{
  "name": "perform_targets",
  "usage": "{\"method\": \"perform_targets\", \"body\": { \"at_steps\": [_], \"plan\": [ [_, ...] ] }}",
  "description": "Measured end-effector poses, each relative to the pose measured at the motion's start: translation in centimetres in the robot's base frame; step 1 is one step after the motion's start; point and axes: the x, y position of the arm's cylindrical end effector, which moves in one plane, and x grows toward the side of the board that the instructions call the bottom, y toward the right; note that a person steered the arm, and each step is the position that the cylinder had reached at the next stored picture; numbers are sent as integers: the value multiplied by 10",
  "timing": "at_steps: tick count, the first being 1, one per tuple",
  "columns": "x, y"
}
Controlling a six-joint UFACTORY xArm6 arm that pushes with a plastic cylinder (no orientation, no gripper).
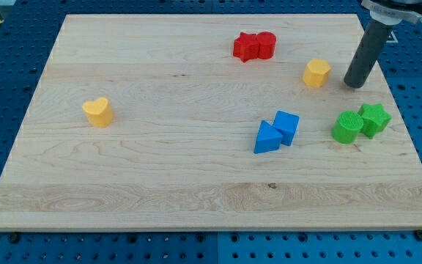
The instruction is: Move the yellow hexagon slightly left
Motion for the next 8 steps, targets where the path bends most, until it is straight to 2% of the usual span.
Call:
{"method": "perform_targets", "body": {
  "at_steps": [2, 4, 6, 8],
  "plan": [
    [-21, -15],
    [5, -86],
    [7, -98],
    [21, -199]
  ]
}}
